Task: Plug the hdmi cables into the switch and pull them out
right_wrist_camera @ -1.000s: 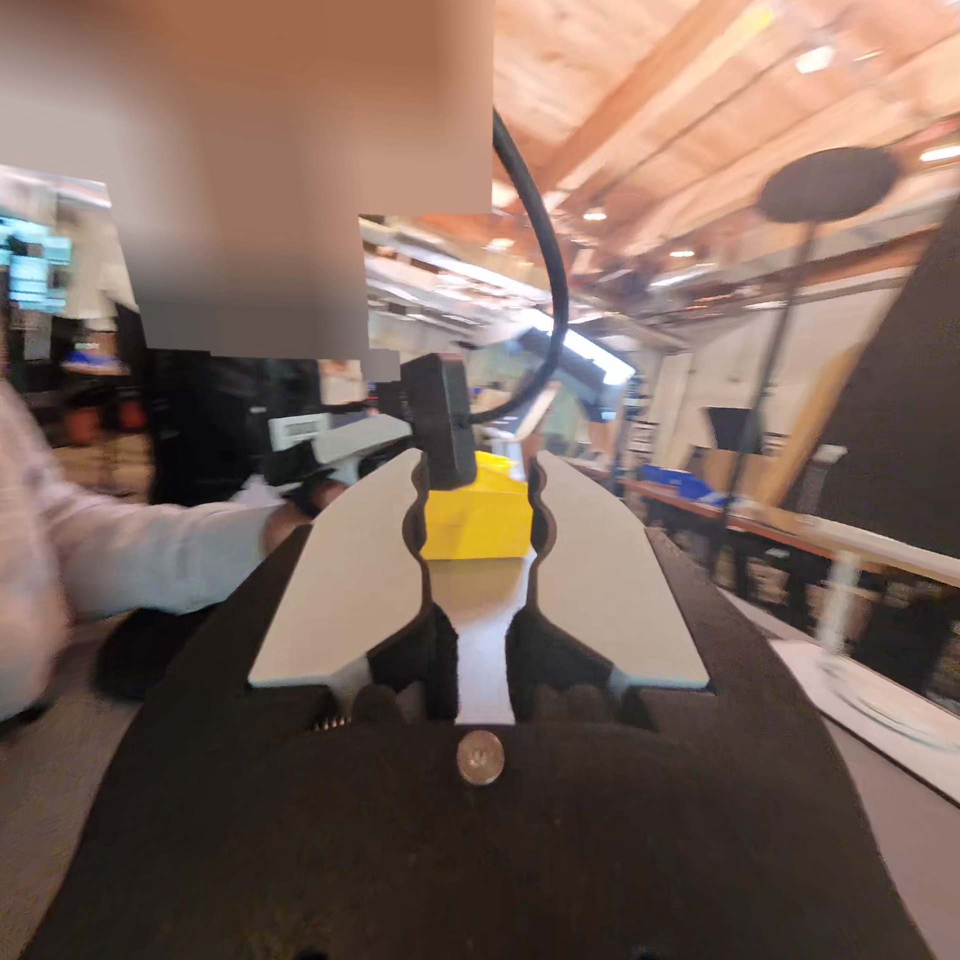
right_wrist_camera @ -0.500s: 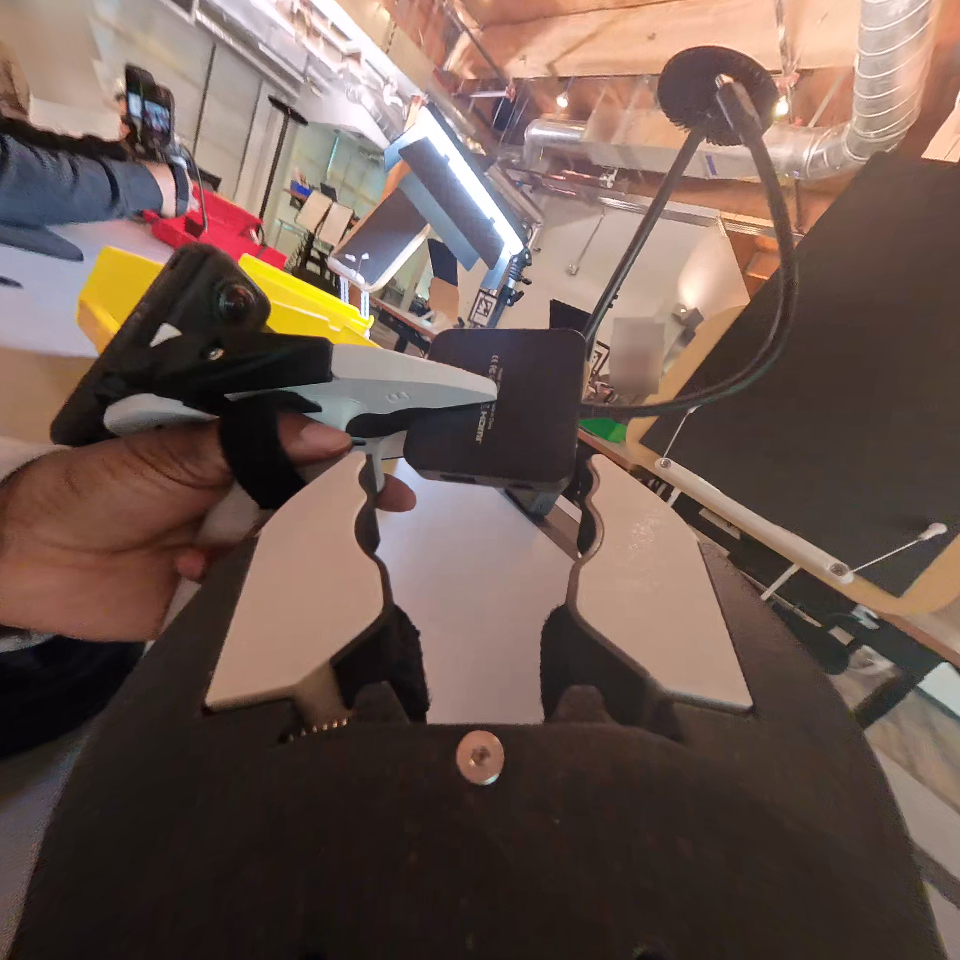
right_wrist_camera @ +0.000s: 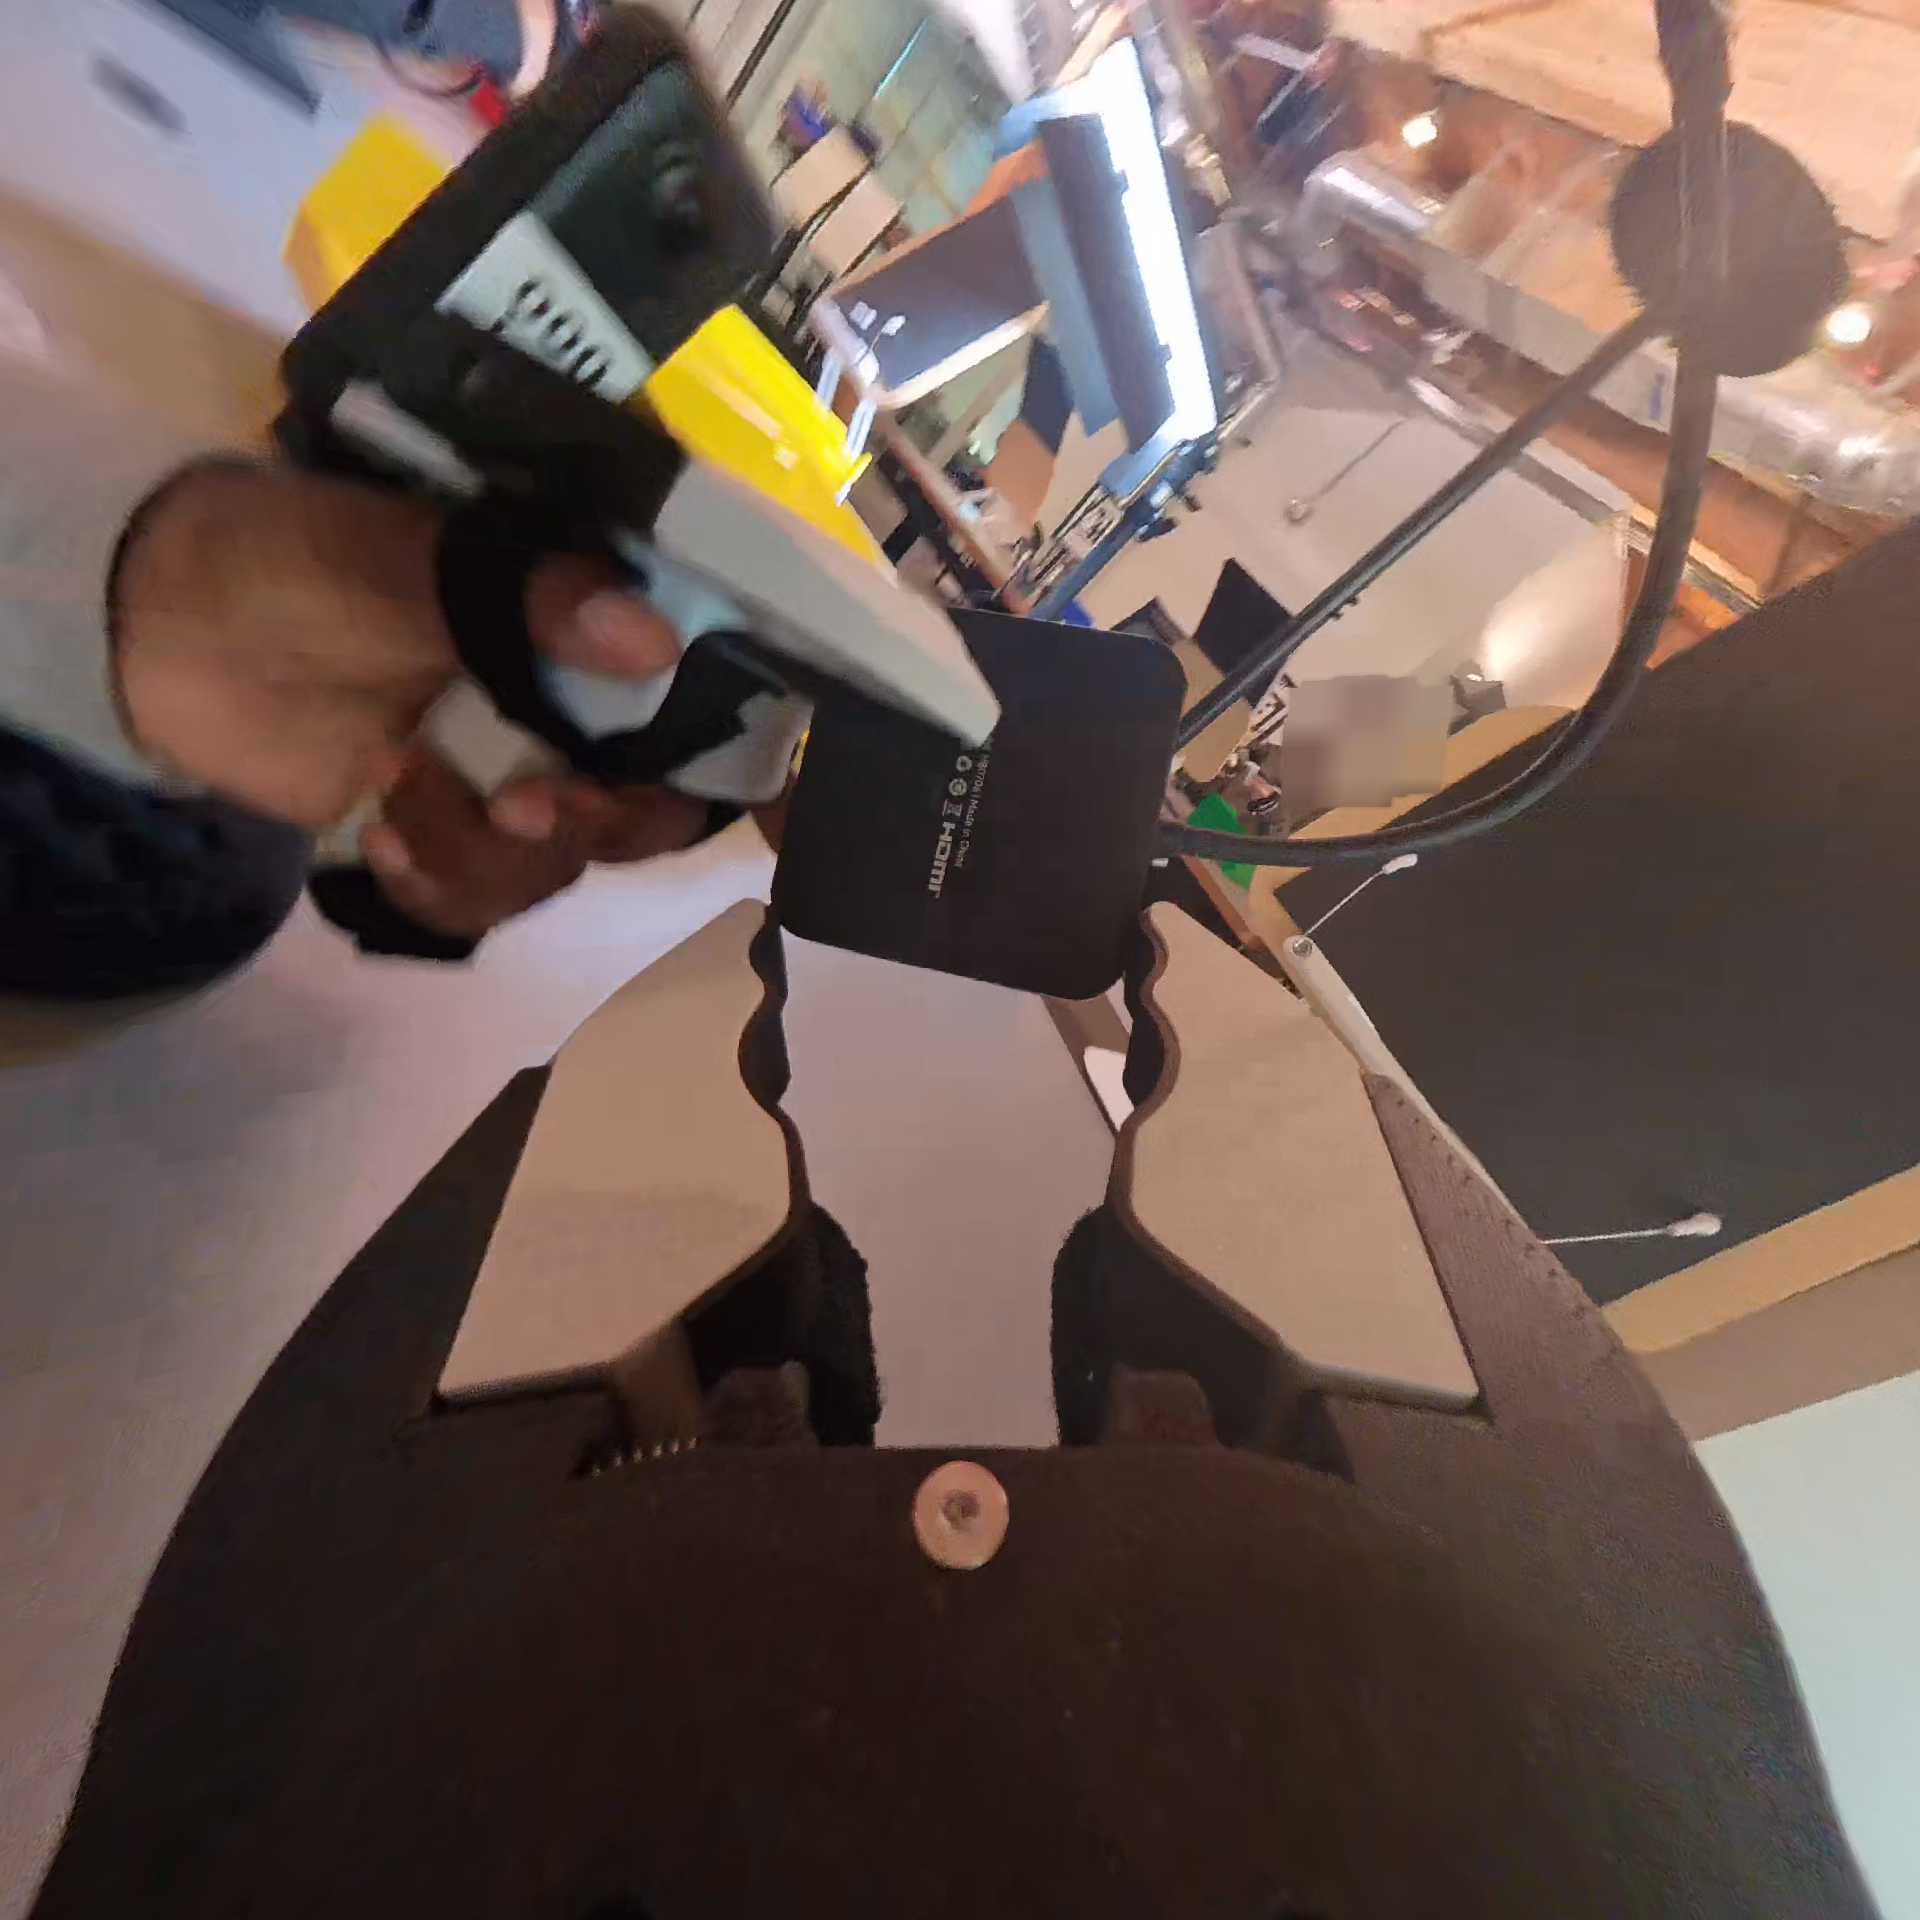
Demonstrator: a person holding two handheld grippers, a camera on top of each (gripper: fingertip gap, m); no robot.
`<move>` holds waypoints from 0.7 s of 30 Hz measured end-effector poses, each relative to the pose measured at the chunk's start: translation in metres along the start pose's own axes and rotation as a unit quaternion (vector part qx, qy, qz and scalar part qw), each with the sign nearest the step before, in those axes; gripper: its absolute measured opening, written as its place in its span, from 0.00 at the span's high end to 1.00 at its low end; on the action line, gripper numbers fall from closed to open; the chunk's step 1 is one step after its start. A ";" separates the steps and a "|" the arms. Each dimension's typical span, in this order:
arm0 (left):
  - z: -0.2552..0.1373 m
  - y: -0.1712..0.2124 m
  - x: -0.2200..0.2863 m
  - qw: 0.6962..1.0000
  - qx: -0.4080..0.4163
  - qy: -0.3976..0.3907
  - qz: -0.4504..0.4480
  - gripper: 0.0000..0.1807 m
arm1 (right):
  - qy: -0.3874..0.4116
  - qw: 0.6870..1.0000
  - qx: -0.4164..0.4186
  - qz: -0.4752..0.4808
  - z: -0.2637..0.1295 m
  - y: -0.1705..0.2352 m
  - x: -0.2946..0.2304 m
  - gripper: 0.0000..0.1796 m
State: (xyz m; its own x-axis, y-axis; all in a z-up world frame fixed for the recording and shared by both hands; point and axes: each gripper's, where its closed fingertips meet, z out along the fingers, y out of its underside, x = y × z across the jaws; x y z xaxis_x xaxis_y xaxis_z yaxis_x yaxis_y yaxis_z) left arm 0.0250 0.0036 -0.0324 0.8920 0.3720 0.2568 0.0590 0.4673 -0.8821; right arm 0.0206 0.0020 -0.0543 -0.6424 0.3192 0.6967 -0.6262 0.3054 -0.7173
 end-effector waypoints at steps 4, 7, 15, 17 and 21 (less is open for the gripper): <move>0.000 0.016 -0.006 0.996 -0.048 0.011 -0.076 0.93 | -0.038 0.992 -0.066 -0.103 -0.012 0.018 -0.003 0.64; 0.001 0.016 -0.012 0.995 -0.031 -0.002 -0.098 0.93 | -0.036 0.992 -0.089 -0.077 -0.012 0.021 -0.003 0.64; 0.003 0.030 -0.020 0.993 -0.037 -0.041 -0.106 0.93 | 0.012 0.984 -0.177 -0.015 0.005 0.035 -0.005 0.59; 0.004 0.034 -0.019 0.993 -0.051 -0.041 -0.100 0.93 | 0.005 0.982 -0.188 -0.030 0.003 0.039 -0.004 0.60; 0.006 0.026 -0.014 0.996 -0.047 -0.029 -0.066 0.74 | -0.104 0.970 -0.220 -0.011 -0.020 0.053 -0.008 0.60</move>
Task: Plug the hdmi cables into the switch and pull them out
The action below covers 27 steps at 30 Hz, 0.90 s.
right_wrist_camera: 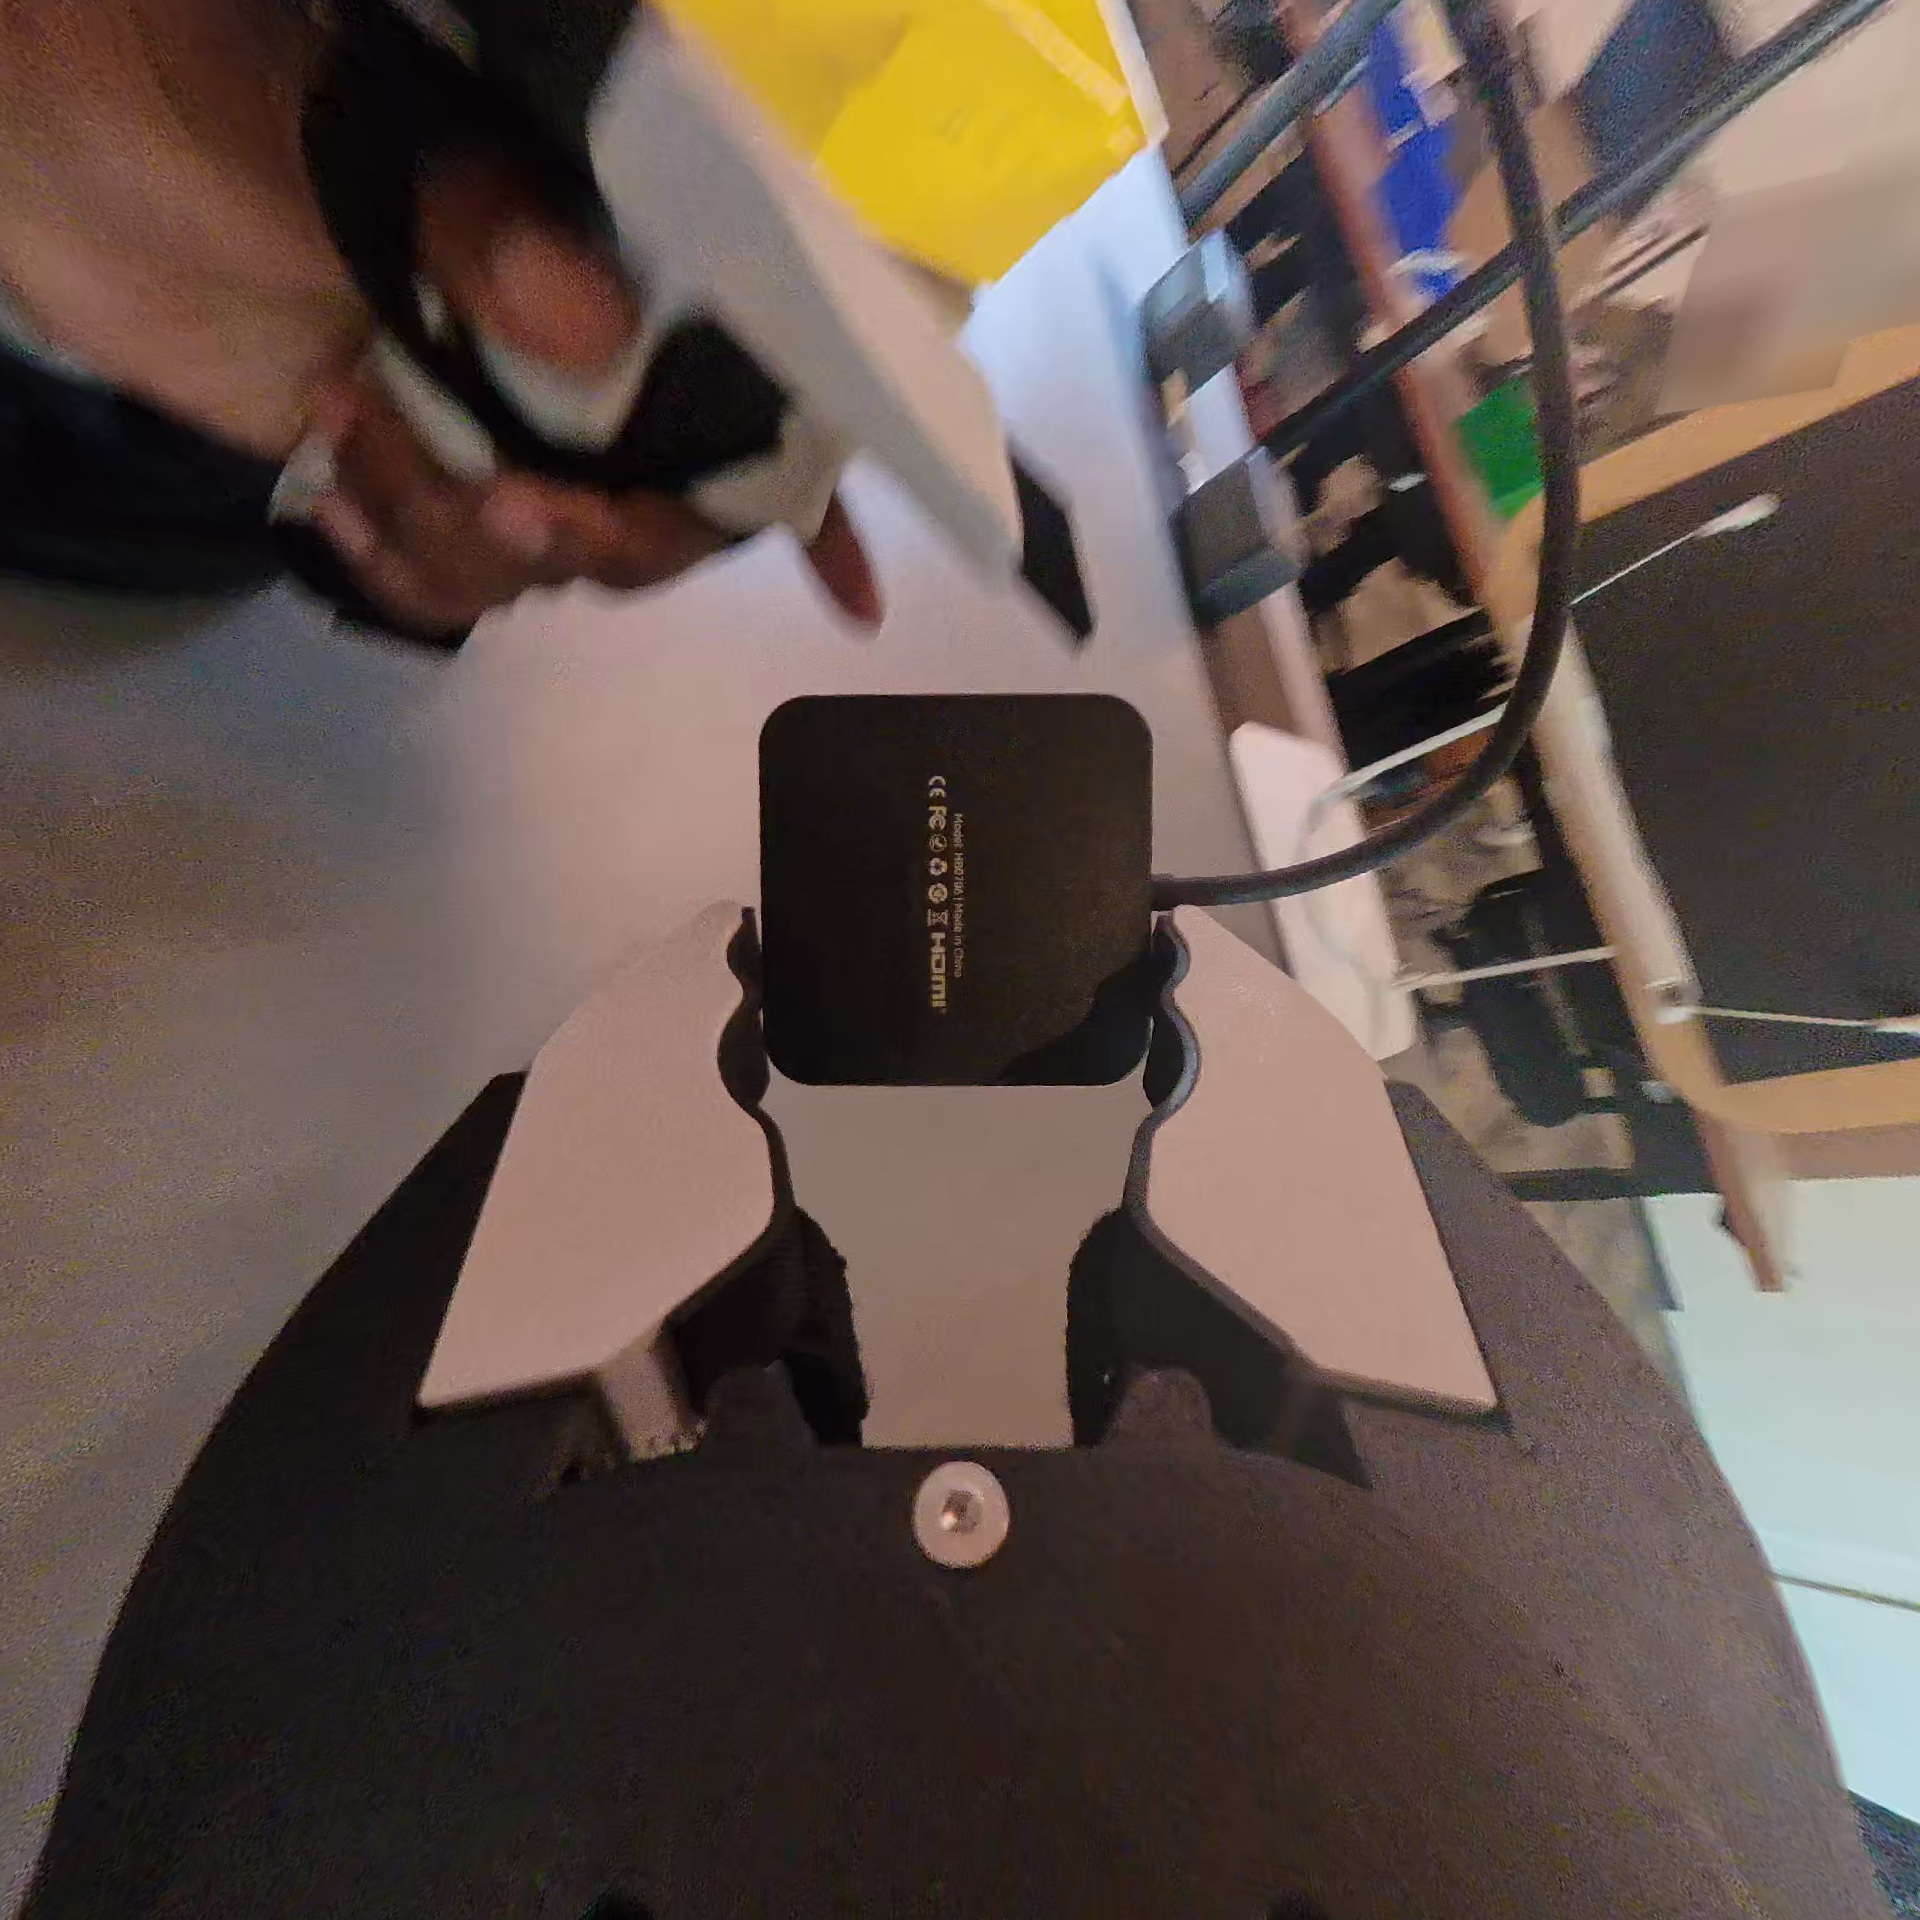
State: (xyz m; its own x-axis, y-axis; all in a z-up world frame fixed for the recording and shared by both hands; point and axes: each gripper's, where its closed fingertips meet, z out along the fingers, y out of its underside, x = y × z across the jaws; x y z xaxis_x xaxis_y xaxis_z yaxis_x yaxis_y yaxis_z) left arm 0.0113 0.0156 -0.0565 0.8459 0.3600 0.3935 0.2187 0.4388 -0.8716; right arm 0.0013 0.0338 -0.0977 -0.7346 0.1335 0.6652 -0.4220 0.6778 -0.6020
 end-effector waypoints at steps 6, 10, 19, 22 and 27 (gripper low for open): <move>-0.011 -0.024 -0.007 0.987 0.055 -0.071 0.132 0.68 | -0.224 0.971 -0.074 0.032 -0.022 0.085 -0.030 0.60; -0.007 -0.017 -0.004 0.982 0.034 -0.071 0.174 0.68 | -0.303 0.947 -0.082 0.071 -0.029 0.121 -0.049 0.60; -0.005 -0.010 -0.006 0.983 0.016 -0.065 0.168 0.68 | -0.329 0.934 -0.091 0.102 -0.028 0.142 -0.059 0.60; -0.004 -0.008 -0.005 0.982 0.011 -0.065 0.176 0.68 | -0.338 0.929 -0.107 0.110 -0.031 0.144 -0.059 0.57; -0.003 -0.005 -0.005 0.979 0.000 -0.067 0.193 0.68 | -0.276 0.948 -0.001 0.158 -0.032 0.112 -0.037 0.40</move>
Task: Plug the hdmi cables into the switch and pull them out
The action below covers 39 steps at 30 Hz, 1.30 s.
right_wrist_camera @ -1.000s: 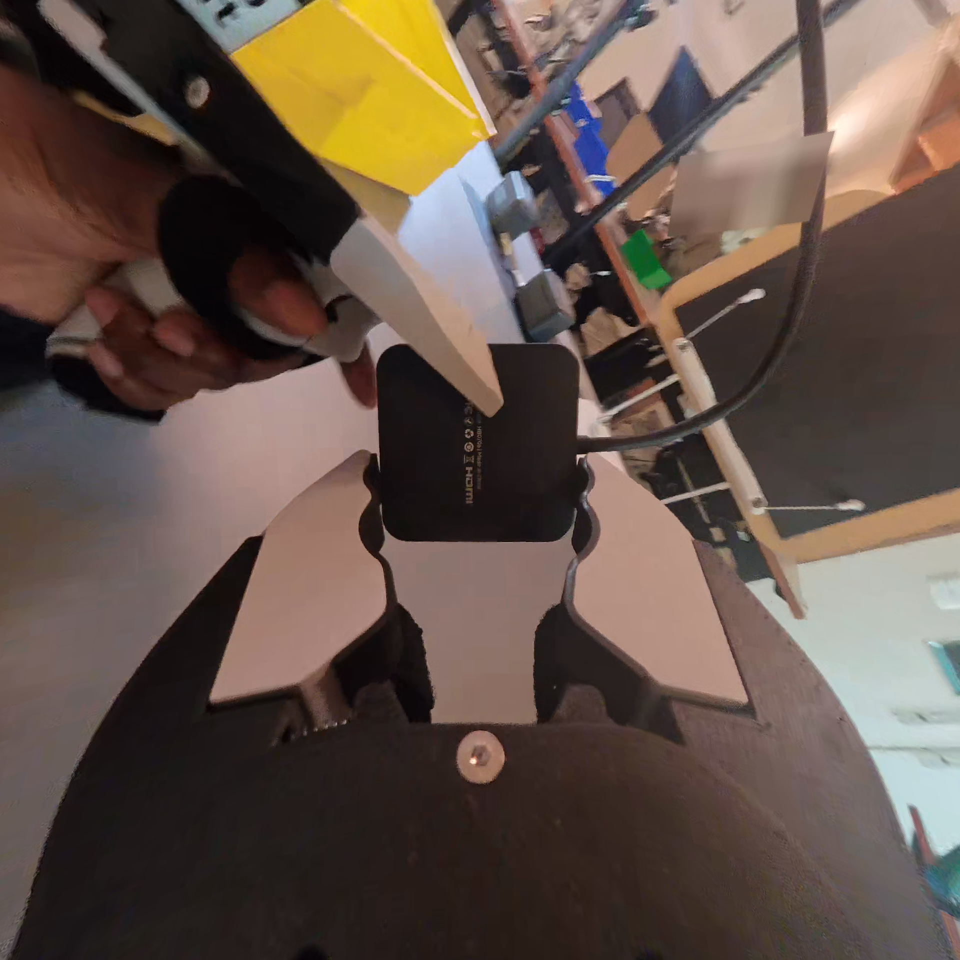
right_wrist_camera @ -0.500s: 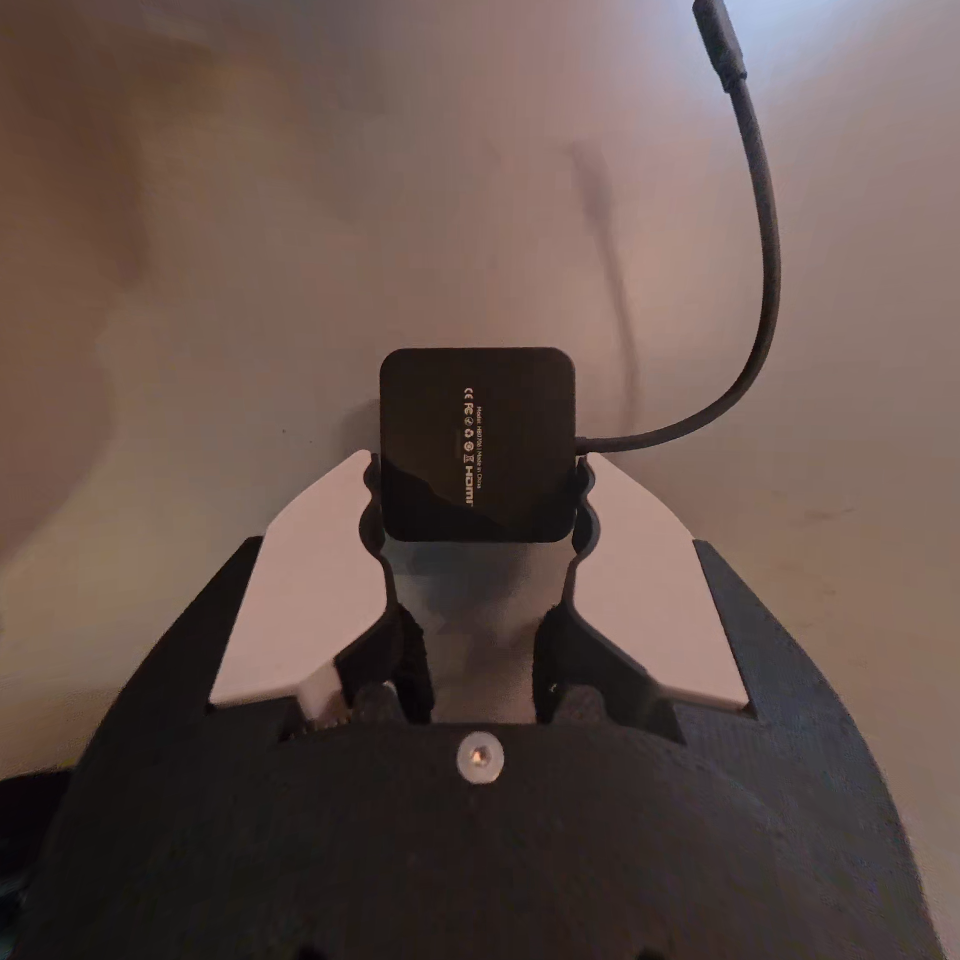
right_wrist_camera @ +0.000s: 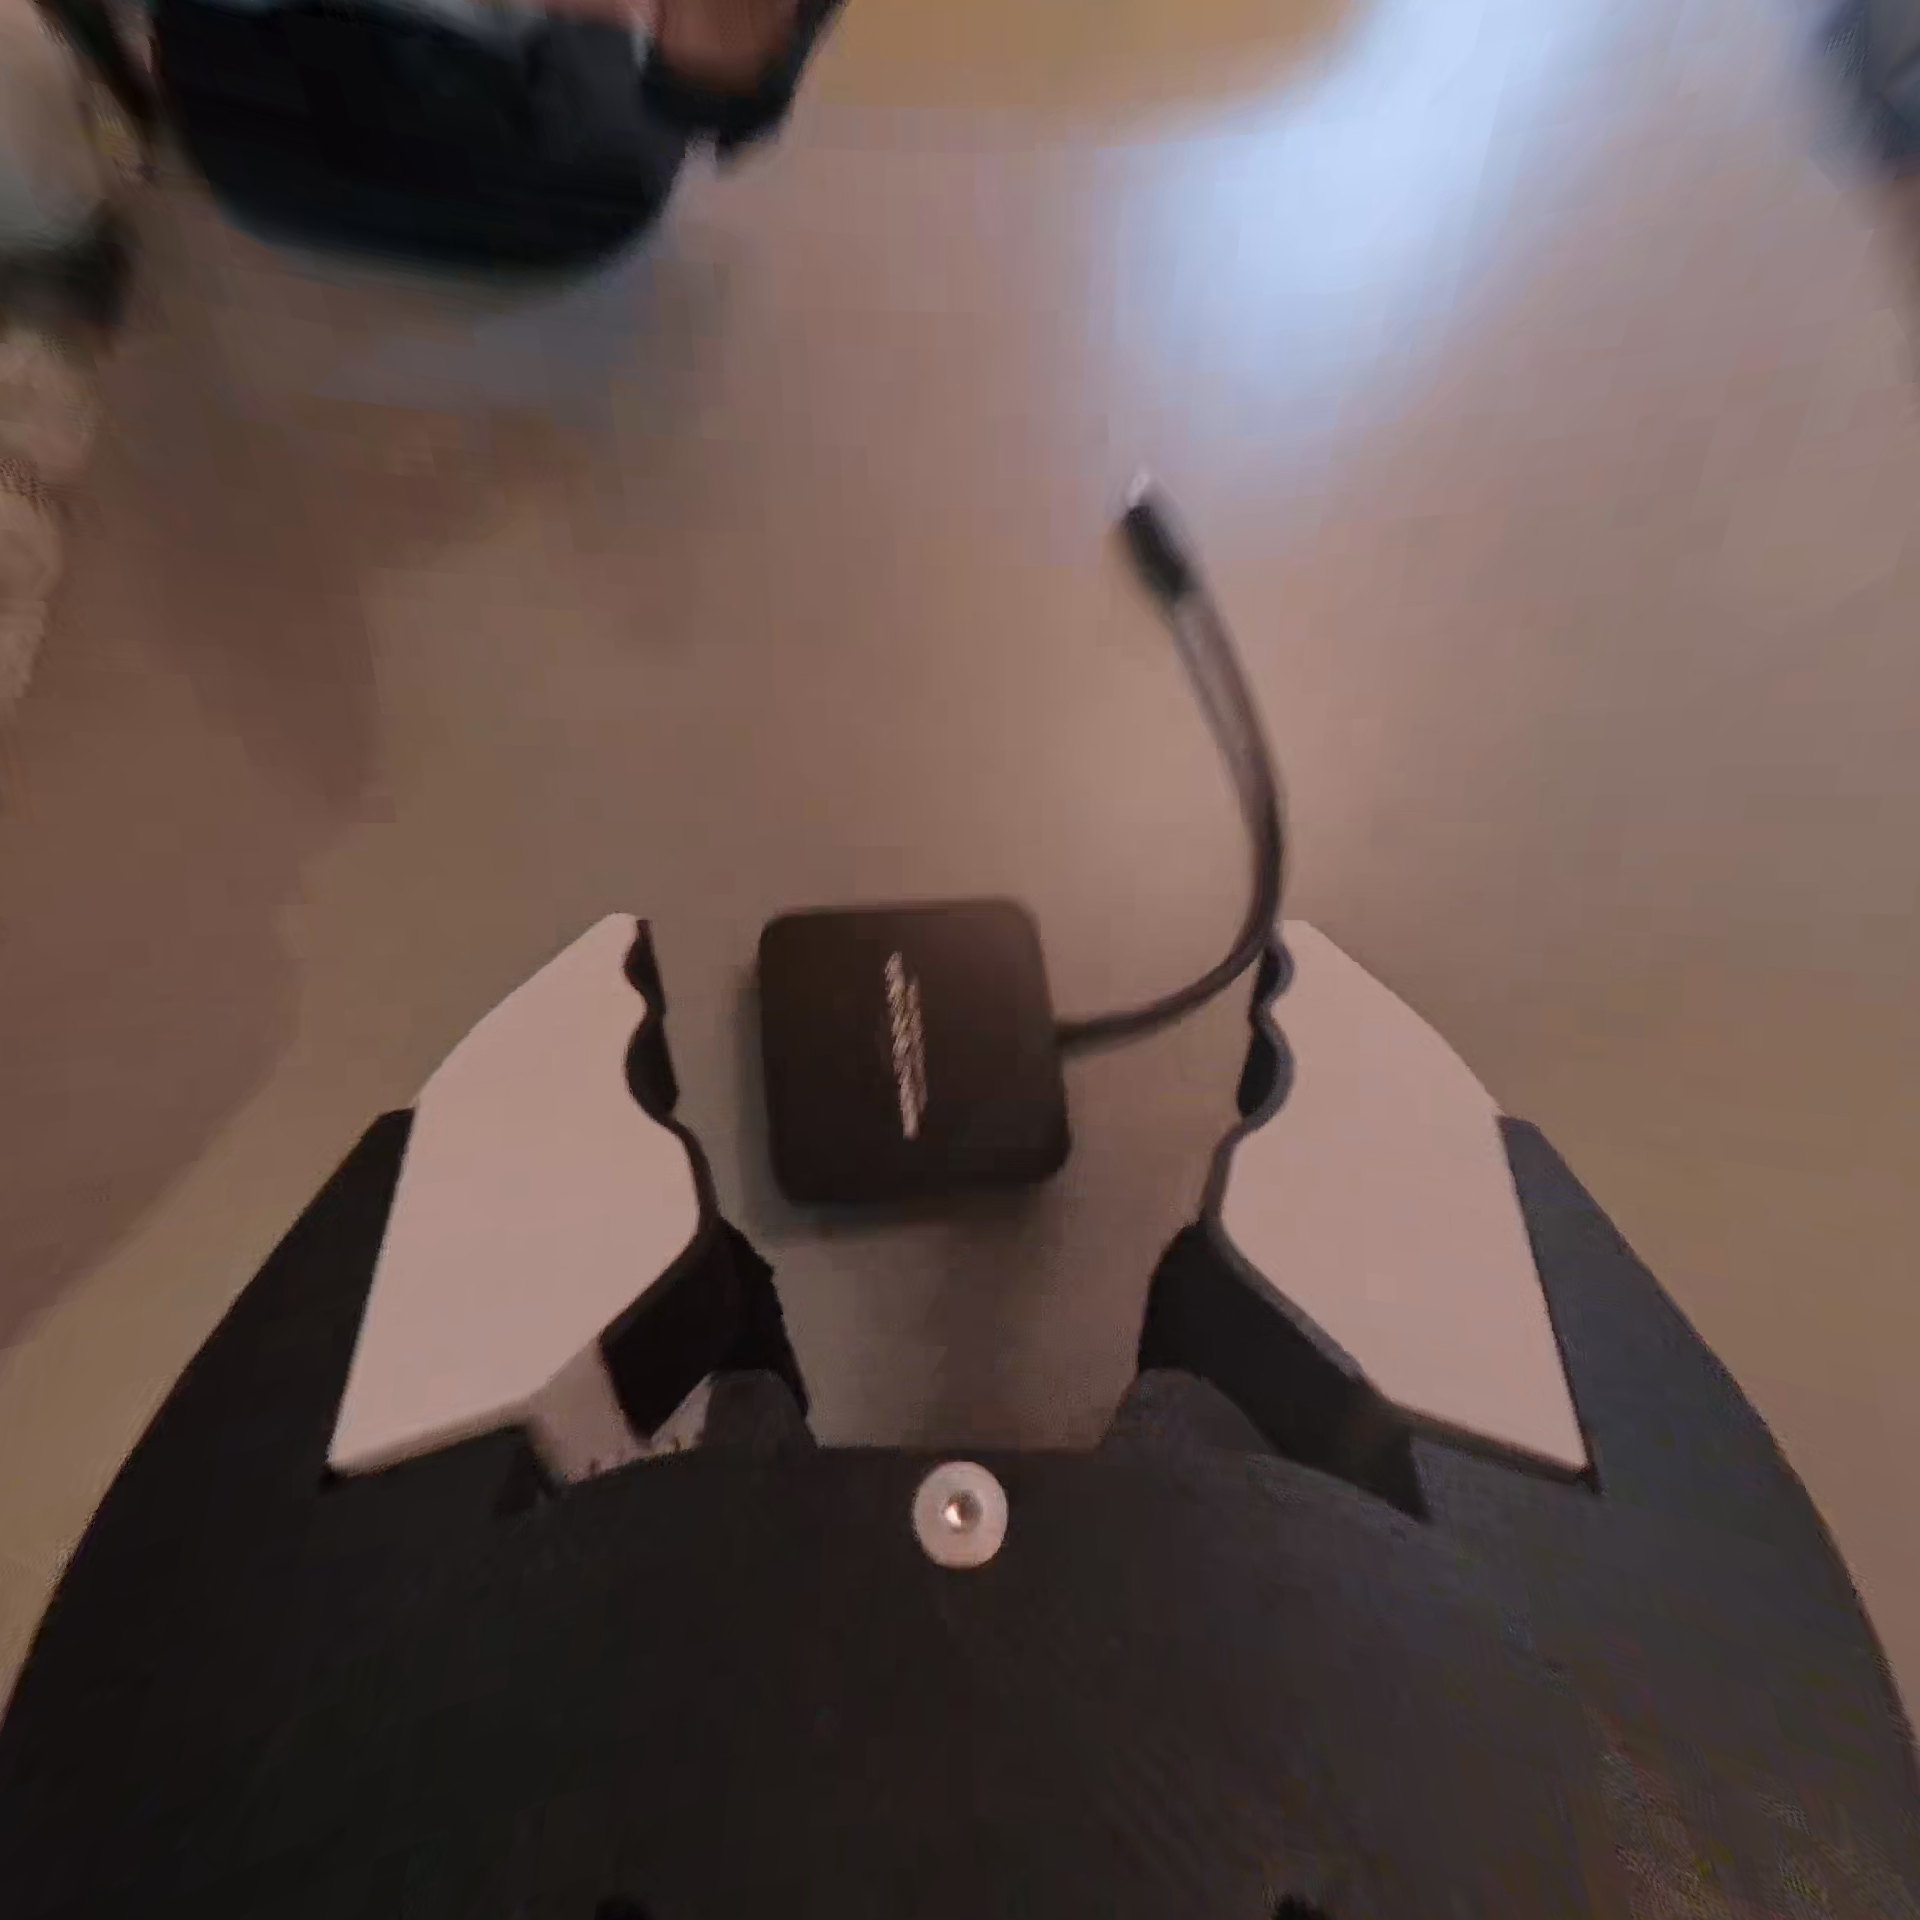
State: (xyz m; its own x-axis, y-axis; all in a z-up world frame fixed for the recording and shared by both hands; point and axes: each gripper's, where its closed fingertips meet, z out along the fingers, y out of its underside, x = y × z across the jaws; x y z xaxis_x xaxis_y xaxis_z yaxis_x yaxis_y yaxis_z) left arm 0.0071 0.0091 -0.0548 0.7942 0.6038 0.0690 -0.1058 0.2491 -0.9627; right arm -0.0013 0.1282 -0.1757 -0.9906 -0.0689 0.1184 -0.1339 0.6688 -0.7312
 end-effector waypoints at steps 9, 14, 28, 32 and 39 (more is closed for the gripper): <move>-0.001 -0.001 0.003 0.998 -0.014 -0.005 0.061 0.68 | 0.276 0.866 0.393 -0.139 -0.077 -0.098 0.025 0.19; -0.019 -0.020 -0.008 0.998 -0.007 -0.035 0.057 0.68 | 0.297 0.861 0.391 -0.131 -0.074 -0.093 0.032 0.19; -0.324 -0.012 -0.234 0.748 -0.510 -0.424 0.037 0.72 | 0.321 0.856 0.371 -0.166 -0.073 -0.096 0.031 0.19; -0.344 0.013 -0.264 0.696 -0.577 -0.428 0.026 0.73 | 0.325 0.854 0.367 -0.172 -0.073 -0.096 0.032 0.20; -0.362 0.030 -0.290 0.639 -0.627 -0.443 0.041 0.93 | 0.321 0.856 0.367 -0.171 -0.073 -0.094 0.032 0.21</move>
